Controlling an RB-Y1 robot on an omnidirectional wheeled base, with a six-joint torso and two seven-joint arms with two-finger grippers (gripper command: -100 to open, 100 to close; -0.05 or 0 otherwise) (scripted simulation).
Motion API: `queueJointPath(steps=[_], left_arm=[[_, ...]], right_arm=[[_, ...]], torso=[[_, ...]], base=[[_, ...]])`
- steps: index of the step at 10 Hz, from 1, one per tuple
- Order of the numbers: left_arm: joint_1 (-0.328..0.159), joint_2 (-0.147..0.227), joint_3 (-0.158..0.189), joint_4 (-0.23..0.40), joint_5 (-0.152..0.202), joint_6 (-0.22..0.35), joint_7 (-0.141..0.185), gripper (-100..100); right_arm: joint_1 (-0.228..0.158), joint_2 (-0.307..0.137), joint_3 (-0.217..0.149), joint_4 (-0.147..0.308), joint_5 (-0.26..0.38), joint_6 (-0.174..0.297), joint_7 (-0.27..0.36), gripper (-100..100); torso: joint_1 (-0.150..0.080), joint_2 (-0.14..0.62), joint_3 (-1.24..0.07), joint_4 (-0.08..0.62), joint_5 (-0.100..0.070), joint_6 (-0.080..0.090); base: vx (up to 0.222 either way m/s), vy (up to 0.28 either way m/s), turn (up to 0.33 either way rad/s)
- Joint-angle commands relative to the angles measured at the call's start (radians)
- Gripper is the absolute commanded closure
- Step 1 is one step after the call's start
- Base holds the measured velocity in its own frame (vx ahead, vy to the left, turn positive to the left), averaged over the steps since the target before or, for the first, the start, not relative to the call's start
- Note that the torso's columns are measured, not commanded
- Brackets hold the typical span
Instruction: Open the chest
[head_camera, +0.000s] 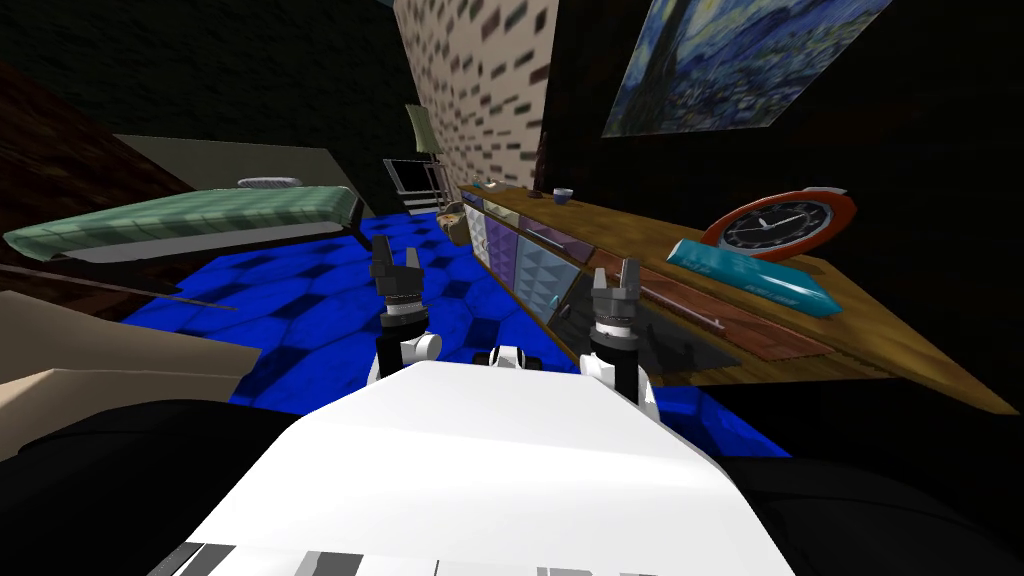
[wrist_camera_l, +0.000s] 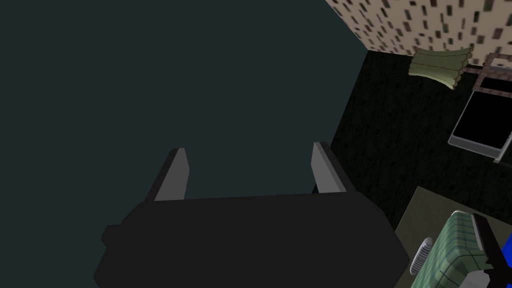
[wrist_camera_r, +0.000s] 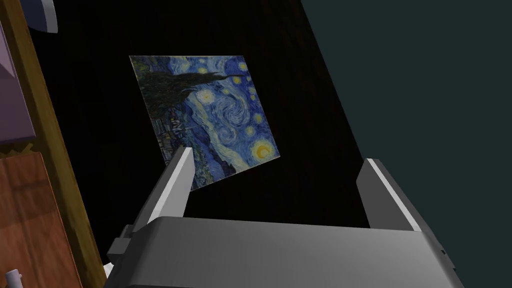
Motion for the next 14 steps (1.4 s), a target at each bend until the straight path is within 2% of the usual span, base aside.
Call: queueJointPath(steps=[1, 6, 7, 9, 10, 14], left_arm=[[0.0, 0.0, 0.0, 0.0, 0.0, 0.0, 0.0, 0], [0.0, 0.0, 0.0, 0.0, 0.0, 0.0, 0.0, 0], [0.0, 0.0, 0.0, 0.0, 0.0, 0.0, 0.0, 0], [0.0, 0.0, 0.0, 0.0, 0.0, 0.0, 0.0, 0], [0.0, 0.0, 0.0, 0.0, 0.0, 0.0, 0.0, 0], [0.0, 0.0, 0.0, 0.0, 0.0, 0.0, 0.0, 0]], right_arm=[[-0.017, -0.059, -0.019, 0.028, 0.059, -0.008, 0.039, -100], [-0.057, -0.157, -0.07, 0.099, 0.209, -0.034, 0.138, -100], [-0.057, -0.157, -0.07, 0.099, 0.217, -0.034, 0.138, -100], [-0.076, -0.192, -0.094, 0.129, 0.284, -0.047, 0.186, -100], [-0.076, -0.192, -0.094, 0.129, 0.292, -0.047, 0.186, -100], [-0.106, -0.247, -0.134, 0.181, 0.412, -0.068, 0.263, -100]], torso=[[0.0, 0.001, 0.0, 0.0, 0.0, 0.0], [-0.001, 0.001, 0.001, 0.001, 0.0, 0.0], [-0.001, 0.001, 0.001, 0.001, 0.0, 0.0], [-0.002, 0.004, 0.002, 0.001, -0.001, 0.0], [-0.001, 0.002, 0.001, 0.001, 0.0, 0.0], [-0.001, 0.002, 0.001, 0.001, 0.0, 0.0]], base=[[0.05, 0.06, -0.027], [0.074, 0.067, -0.037], [0.054, 0.053, -0.017], [0.054, 0.051, -0.039], [0.051, 0.051, -0.018], [0.056, 0.065, -0.032]])
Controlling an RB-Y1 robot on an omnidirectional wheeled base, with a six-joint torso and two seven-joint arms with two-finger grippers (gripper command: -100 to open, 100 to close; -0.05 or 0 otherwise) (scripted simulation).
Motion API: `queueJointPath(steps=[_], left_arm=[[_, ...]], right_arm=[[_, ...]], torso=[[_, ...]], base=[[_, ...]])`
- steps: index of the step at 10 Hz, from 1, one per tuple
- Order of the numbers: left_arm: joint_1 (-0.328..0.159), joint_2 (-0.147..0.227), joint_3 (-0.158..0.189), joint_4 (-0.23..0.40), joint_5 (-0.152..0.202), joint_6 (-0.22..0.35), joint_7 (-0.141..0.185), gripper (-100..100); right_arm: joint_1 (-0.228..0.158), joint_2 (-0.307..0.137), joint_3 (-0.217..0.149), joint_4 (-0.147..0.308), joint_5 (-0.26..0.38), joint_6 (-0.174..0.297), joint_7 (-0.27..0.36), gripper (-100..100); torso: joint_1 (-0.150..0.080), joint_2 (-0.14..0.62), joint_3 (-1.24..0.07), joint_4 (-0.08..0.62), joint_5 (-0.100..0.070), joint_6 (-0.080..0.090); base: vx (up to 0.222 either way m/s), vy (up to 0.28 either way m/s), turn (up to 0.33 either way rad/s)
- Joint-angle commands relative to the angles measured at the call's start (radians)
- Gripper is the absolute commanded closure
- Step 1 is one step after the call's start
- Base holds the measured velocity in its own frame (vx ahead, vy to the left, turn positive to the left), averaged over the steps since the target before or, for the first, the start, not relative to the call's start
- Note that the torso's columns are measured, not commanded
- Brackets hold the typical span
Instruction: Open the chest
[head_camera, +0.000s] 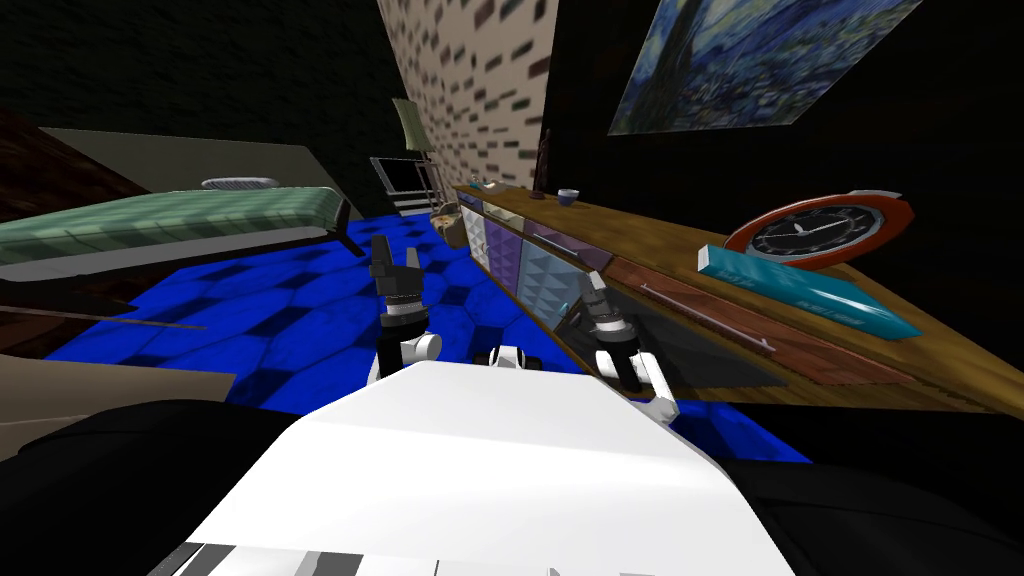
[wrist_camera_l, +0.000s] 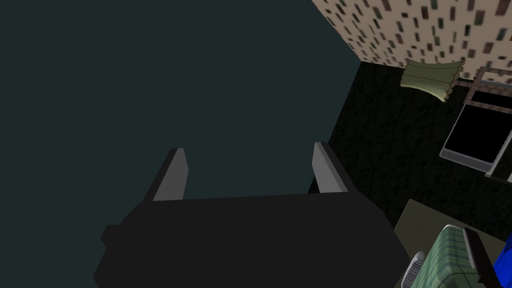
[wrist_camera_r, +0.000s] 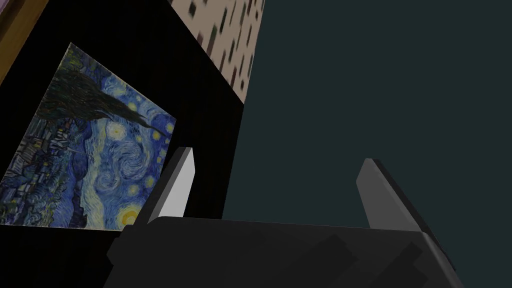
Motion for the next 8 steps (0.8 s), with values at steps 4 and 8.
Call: queueJointPath(steps=[4, 8], left_arm=[[0.0, 0.0, 0.0, 0.0, 0.0, 0.0, 0.0, 0], [0.0, 0.0, 0.0, 0.0, 0.0, 0.0, 0.0, 0]], right_arm=[[-0.046, -0.086, -0.056, 0.082, 0.16, -0.028, 0.111, -100], [-0.07, -0.134, -0.084, 0.129, 0.266, -0.041, 0.166, -100]], torso=[[-0.001, 0.002, 0.001, 0.001, 0.0, 0.0], [0.001, -0.001, -0.001, 0.0, 0.0, 0.0]], base=[[0.066, 0.071, -0.04], [0.061, 0.067, -0.031]])
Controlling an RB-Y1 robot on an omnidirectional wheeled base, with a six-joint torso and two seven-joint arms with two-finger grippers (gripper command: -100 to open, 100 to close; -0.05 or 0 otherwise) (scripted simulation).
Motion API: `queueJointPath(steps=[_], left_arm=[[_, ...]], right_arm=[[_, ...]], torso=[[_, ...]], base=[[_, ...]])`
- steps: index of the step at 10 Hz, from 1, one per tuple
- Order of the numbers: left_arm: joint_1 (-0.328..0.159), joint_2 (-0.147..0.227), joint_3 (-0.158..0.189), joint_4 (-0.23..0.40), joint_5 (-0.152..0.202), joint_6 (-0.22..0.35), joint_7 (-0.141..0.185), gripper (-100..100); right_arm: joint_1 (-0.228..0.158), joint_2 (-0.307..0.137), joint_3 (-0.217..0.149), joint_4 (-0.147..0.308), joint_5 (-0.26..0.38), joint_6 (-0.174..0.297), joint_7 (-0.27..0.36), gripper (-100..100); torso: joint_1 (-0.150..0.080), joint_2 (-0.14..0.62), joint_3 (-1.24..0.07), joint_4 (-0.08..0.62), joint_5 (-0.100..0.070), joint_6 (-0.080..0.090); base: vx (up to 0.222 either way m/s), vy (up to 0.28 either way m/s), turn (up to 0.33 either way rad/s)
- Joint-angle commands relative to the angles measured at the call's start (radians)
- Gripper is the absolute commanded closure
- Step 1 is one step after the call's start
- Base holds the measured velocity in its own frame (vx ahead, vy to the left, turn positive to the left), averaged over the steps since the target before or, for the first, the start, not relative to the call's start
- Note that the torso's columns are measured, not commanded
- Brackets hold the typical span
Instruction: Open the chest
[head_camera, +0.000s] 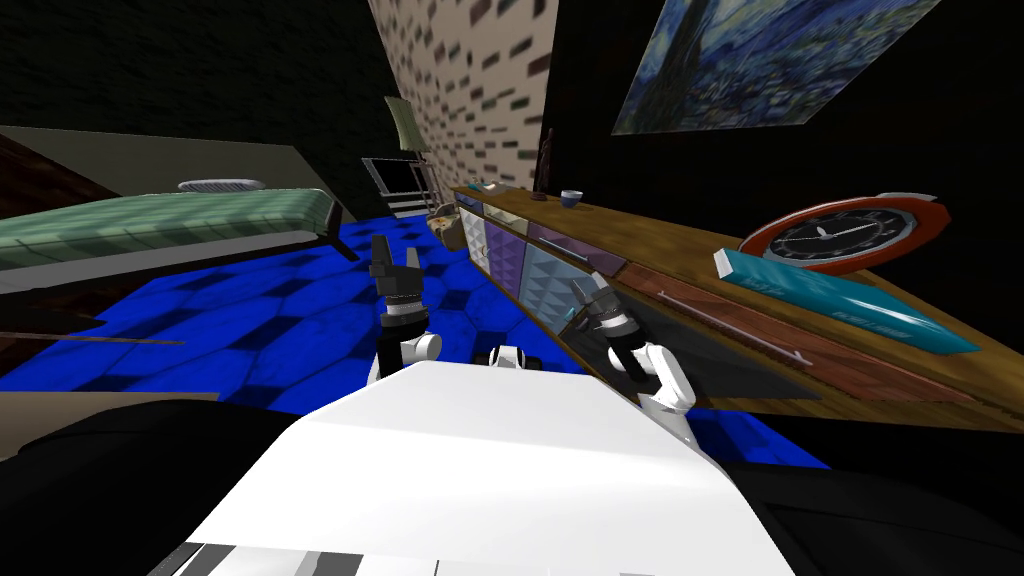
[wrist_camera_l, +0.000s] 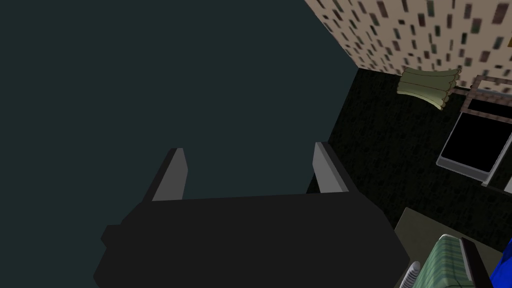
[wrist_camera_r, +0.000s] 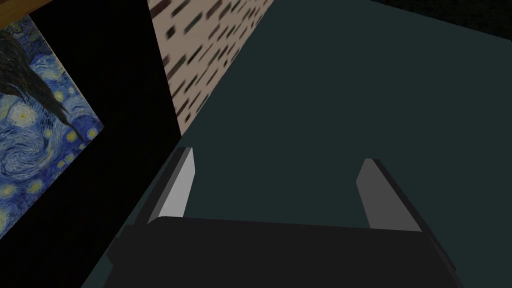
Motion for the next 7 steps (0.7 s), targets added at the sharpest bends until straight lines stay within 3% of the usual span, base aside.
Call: queueJointPath(steps=[1, 2, 4, 7], left_arm=[[0.0, 0.0, 0.0, 0.0, 0.0, 0.0, 0.0, 0], [0.0, 0.0, 0.0, 0.0, 0.0, 0.0, 0.0, 0], [0.0, 0.0, 0.0, 0.0, 0.0, 0.0, 0.0, 0], [0.0, 0.0, 0.0, 0.0, 0.0, 0.0, 0.0, 0]], right_arm=[[-0.018, -0.04, -0.021, 0.036, 0.074, -0.009, 0.047, -100], [-0.018, -0.04, -0.021, 0.036, 0.084, -0.009, 0.047, -100], [-0.044, -0.093, -0.049, 0.091, 0.152, -0.021, 0.103, -100], [-0.057, -0.12, -0.064, 0.119, 0.215, -0.026, 0.131, -100]], torso=[[-0.001, 0.001, 0.0, 0.0, 0.0, 0.0], [-0.001, 0.002, 0.001, 0.0, 0.0, 0.0], [-0.001, 0.001, 0.001, 0.0, 0.0, 0.0], [-0.002, 0.002, 0.001, 0.0, 0.0, 0.0]], base=[[0.046, 0.063, -0.033], [0.034, 0.042, -0.018], [0.066, 0.071, -0.044], [0.046, 0.056, -0.023]])
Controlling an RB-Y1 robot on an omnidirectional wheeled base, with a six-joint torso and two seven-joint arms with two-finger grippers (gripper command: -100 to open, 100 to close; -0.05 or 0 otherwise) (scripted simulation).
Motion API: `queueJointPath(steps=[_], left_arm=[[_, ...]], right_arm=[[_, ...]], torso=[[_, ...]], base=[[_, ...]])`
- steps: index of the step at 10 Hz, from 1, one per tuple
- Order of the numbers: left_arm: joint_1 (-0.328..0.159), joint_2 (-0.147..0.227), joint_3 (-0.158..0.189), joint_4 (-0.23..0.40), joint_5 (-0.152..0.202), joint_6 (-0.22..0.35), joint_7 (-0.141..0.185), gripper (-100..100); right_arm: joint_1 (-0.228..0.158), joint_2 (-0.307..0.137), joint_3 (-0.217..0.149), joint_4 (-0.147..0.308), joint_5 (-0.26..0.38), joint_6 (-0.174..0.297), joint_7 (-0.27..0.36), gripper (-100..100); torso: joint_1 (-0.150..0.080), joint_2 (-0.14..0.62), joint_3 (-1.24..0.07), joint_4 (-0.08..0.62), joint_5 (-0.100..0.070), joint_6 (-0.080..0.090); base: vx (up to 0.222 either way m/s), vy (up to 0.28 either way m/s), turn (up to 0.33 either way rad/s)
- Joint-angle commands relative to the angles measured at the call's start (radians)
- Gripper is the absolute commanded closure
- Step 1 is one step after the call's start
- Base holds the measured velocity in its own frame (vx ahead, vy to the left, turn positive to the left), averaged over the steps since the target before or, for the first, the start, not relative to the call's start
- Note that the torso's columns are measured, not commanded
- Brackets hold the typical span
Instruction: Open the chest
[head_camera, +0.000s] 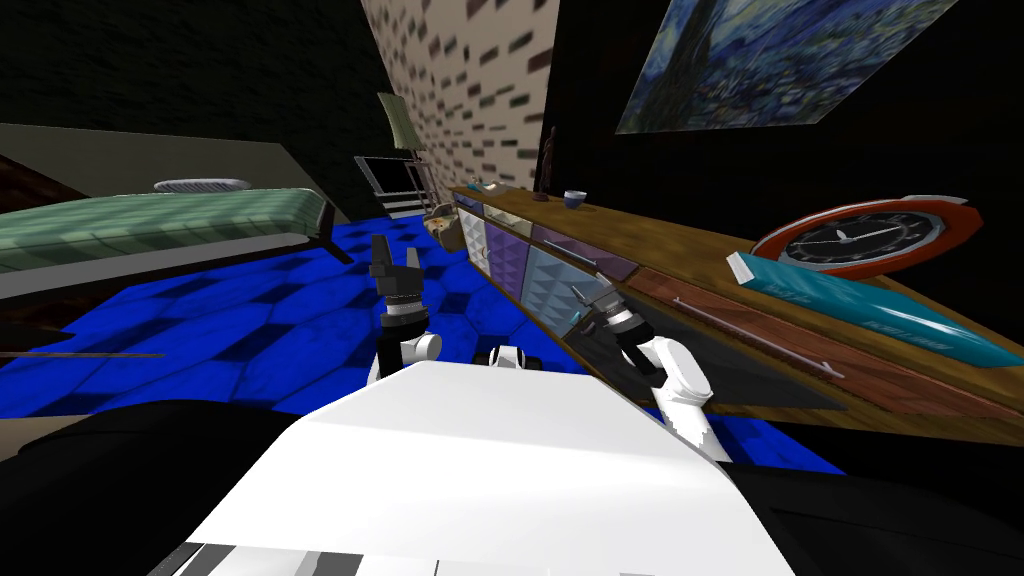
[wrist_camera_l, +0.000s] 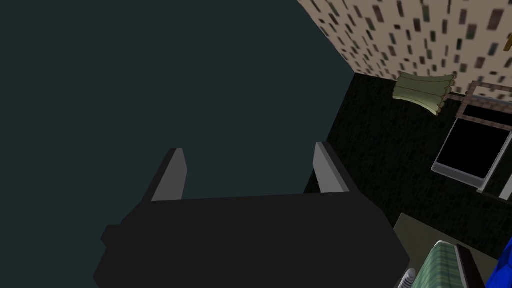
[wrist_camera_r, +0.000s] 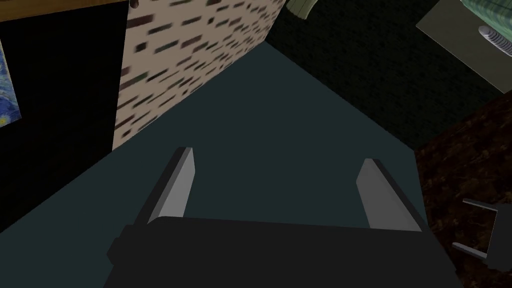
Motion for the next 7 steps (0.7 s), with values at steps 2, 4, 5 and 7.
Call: queueJointPath(steps=[2, 4, 5, 7], left_arm=[[0.0, 0.0, 0.0, 0.0, 0.0, 0.0, 0.0, 0], [0.0, 0.0, 0.0, 0.0, 0.0, 0.0, 0.0, 0], [0.0, 0.0, 0.0, 0.0, 0.0, 0.0, 0.0, 0], [0.0, 0.0, 0.0, 0.0, 0.0, 0.0, 0.0, 0]], right_arm=[[-0.019, -0.042, -0.022, 0.042, 0.072, -0.008, 0.043, -100], [-0.045, -0.099, -0.05, 0.102, 0.14, -0.018, 0.098, -100], [-0.045, -0.099, -0.05, 0.102, 0.156, -0.018, 0.098, -100], [-0.071, -0.154, -0.077, 0.161, 0.221, -0.027, 0.15, -100]], torso=[[0.0, 0.0, 0.0, 0.0, 0.0, 0.0], [0.001, 0.0, 0.0, 0.0, 0.0, 0.0], [0.002, -0.002, -0.001, 0.0, 0.001, 0.0], [0.0, -0.001, 0.0, 0.0, 0.0, 0.0]], base=[[0.046, 0.049, -0.028], [0.051, 0.074, -0.043], [0.062, 0.072, -0.019], [0.06, 0.069, -0.037]])
